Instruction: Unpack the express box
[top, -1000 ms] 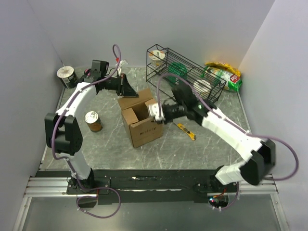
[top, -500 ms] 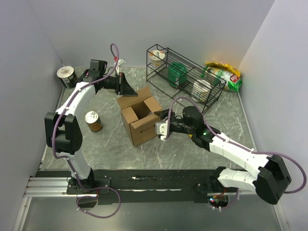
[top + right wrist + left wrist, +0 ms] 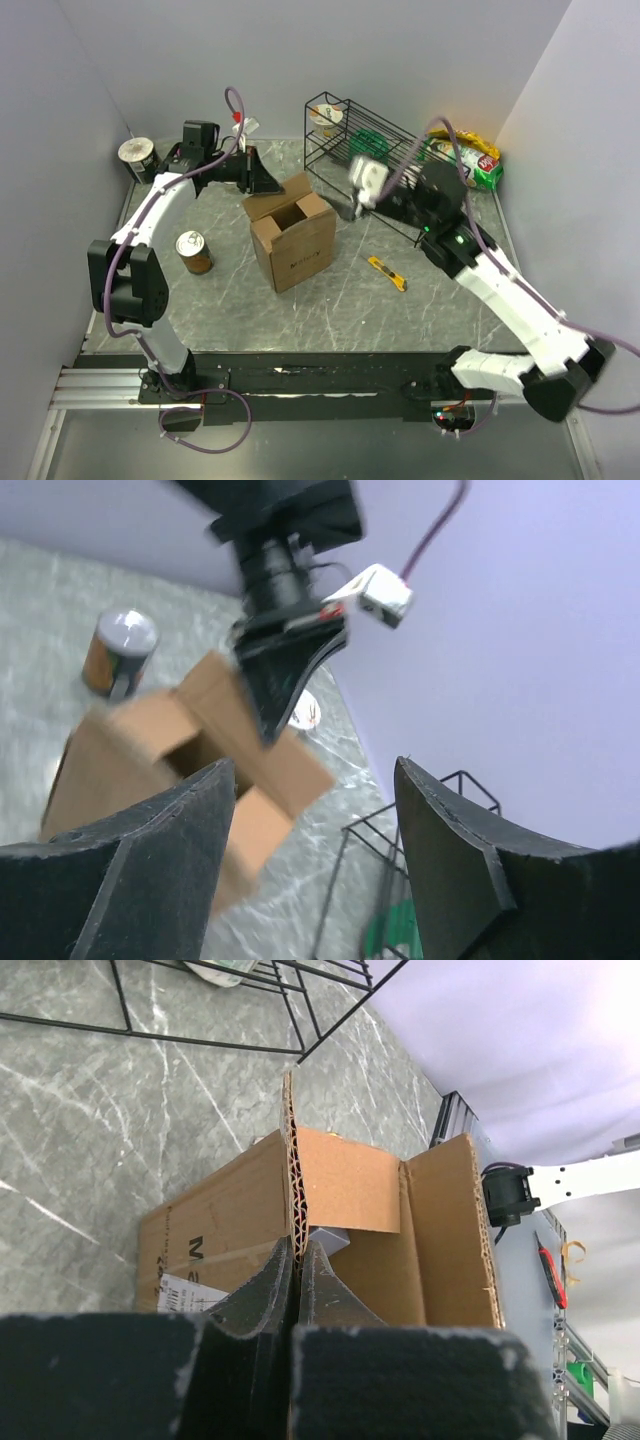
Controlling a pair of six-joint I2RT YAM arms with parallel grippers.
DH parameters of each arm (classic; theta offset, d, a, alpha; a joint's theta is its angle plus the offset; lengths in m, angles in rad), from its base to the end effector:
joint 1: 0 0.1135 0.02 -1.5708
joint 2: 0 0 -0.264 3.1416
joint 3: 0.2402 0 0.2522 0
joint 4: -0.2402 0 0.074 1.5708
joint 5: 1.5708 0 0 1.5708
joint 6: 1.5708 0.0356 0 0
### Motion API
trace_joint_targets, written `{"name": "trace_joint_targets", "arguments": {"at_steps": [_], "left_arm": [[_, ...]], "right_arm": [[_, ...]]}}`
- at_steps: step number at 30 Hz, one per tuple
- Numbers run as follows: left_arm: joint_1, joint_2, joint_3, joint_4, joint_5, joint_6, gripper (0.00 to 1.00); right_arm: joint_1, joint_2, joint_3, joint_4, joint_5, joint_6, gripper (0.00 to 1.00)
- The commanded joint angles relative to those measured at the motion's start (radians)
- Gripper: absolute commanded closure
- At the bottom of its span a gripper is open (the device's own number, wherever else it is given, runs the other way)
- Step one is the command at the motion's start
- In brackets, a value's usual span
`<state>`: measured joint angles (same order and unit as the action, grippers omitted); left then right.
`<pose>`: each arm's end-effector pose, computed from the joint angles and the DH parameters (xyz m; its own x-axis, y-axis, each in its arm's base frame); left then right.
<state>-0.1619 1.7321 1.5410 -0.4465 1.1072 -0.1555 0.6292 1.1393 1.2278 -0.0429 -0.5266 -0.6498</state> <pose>0.3764 -0.0937 0.3329 -0.7014 0.0444 -0.7114 0.6810 0.3364 -0.6505 0.1940 0.1633 0.4395 0.5828 -0.2228 -0.7815 -0.7060 0.3375 -0.6226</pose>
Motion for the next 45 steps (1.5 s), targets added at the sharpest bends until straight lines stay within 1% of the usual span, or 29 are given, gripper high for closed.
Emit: {"name": "trace_joint_targets", "arguments": {"at_steps": [1, 2, 3, 4, 5, 6, 8, 10, 11, 12, 17, 18, 19, 22, 24, 26, 29, 33, 38, 40, 42, 45], "left_arm": [[-0.022, -0.055, 0.008, 0.063, 0.019, -0.032, 0.99], [-0.027, -0.055, 0.008, 0.065, 0.020, -0.035, 0.99], [-0.027, -0.057, 0.007, 0.068, 0.019, -0.038, 0.99], [-0.028, -0.057, -0.001, 0.071, 0.017, -0.041, 0.99], [-0.028, -0.059, -0.007, 0.081, 0.017, -0.065, 0.99], [-0.027, -0.059, -0.015, 0.098, 0.022, -0.081, 0.99], [-0.027, -0.057, -0.033, 0.124, 0.029, -0.105, 0.99], [-0.027, -0.052, -0.038, 0.135, 0.026, -0.111, 0.99], [-0.028, -0.052, -0.038, 0.137, 0.028, -0.116, 0.99], [-0.027, -0.051, -0.038, 0.140, 0.026, -0.116, 0.99], [-0.025, -0.031, -0.024, 0.157, 0.023, -0.130, 0.99], [-0.025, -0.023, -0.022, 0.158, 0.025, -0.133, 0.99], [-0.025, -0.019, -0.016, 0.161, 0.026, -0.137, 0.99], [-0.025, -0.012, -0.012, 0.166, 0.029, -0.145, 0.99], [-0.025, -0.012, -0.012, 0.163, 0.029, -0.144, 0.99], [-0.025, -0.017, -0.016, 0.158, 0.025, -0.138, 0.99], [-0.025, -0.031, -0.030, 0.150, 0.019, -0.131, 0.99], [-0.025, -0.045, -0.047, 0.143, 0.010, -0.122, 0.99], [-0.025, -0.052, -0.051, 0.149, 0.003, -0.136, 0.99], [-0.025, -0.055, -0.047, 0.150, -0.004, -0.144, 0.99], [-0.025, -0.057, -0.041, 0.147, -0.018, -0.150, 0.99], [-0.025, -0.060, -0.039, 0.155, -0.021, -0.162, 0.99]], "right_arm": [[0.003, 0.216, 0.171, -0.011, 0.131, 0.260, 0.31], [0.001, 0.302, 0.206, -0.029, 0.187, 0.286, 0.32], [0.003, 0.344, 0.243, -0.078, 0.209, 0.332, 0.33], [0.004, 0.382, 0.313, -0.104, 0.223, 0.349, 0.34], [0.003, 0.445, 0.346, -0.129, 0.258, 0.373, 0.35], [0.003, 0.467, 0.370, -0.184, 0.270, 0.384, 0.35], [0.003, 0.485, 0.401, -0.230, 0.281, 0.392, 0.35], [0.001, 0.462, 0.352, -0.262, 0.272, 0.372, 0.35], [0.003, 0.417, 0.317, -0.256, 0.272, 0.365, 0.35], [0.001, 0.392, 0.239, -0.249, 0.261, 0.343, 0.35], [0.003, 0.209, 0.040, -0.230, 0.214, 0.262, 0.35], [0.007, 0.185, -0.028, -0.223, 0.206, 0.248, 0.34], [0.007, 0.136, -0.065, -0.197, 0.192, 0.236, 0.34], [0.026, 0.065, -0.200, -0.144, 0.178, 0.184, 0.34], [0.046, 0.074, -0.246, -0.100, 0.195, 0.180, 0.33], [0.050, 0.108, -0.226, -0.107, 0.227, 0.216, 0.33], [0.053, 0.190, -0.139, -0.101, 0.296, 0.265, 0.33], [0.055, 0.267, -0.114, -0.060, 0.367, 0.291, 0.31], [0.061, 0.295, -0.018, -0.116, 0.356, 0.363, 0.25], [0.079, 0.304, 0.004, -0.146, 0.414, 0.336, 0.23], [0.127, 0.315, 0.016, -0.170, 0.498, 0.271, 0.21], [0.185, 0.359, 0.047, -0.242, 0.568, 0.216, 0.19]]}}
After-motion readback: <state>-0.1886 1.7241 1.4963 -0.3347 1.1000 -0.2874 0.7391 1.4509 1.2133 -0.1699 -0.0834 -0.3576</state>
